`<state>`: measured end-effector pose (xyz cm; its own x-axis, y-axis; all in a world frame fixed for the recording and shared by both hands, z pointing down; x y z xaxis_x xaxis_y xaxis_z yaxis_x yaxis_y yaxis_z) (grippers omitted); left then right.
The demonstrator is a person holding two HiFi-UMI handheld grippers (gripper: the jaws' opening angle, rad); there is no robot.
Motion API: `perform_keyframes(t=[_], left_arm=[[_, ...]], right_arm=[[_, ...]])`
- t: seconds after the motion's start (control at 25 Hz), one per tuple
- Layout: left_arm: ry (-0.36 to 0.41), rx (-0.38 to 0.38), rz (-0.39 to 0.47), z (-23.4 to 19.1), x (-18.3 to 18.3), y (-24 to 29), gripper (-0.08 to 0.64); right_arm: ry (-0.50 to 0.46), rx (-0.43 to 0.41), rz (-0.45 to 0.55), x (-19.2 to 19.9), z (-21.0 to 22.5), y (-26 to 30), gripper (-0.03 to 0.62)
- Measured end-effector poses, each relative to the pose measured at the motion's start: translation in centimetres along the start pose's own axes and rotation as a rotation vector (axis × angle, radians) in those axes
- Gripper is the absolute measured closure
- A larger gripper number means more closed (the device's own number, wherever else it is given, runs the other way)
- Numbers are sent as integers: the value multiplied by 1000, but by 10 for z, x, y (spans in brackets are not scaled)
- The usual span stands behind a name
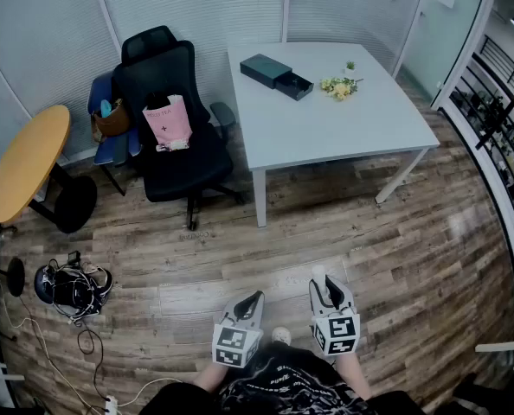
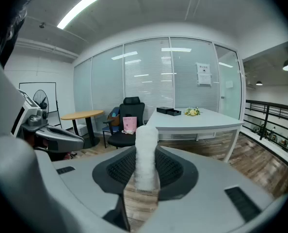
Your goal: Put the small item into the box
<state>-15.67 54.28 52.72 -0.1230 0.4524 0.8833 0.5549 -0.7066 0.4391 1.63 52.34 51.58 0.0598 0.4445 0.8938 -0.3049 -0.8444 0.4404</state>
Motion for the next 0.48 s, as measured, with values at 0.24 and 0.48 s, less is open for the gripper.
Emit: perform_keyframes(t=[0.24, 0.48], left_arm=[[7, 9, 17, -21, -7, 10, 540], [30, 44, 21, -45, -15, 19, 540]], right_arm=[[7, 25, 7, -3, -4, 16, 462], [39, 65, 34, -13, -7, 33, 459]])
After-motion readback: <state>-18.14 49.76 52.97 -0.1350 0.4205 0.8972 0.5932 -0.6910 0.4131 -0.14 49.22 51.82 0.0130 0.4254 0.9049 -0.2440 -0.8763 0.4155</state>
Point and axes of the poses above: the fingertips, and each gripper's own axes: y forward along the fingers, z to its right, x out of its underside, the point moved 4 cm from there along -y, backward along the fingers, and after that the axes turned 3 degrees about y, right-handed, at the moved point
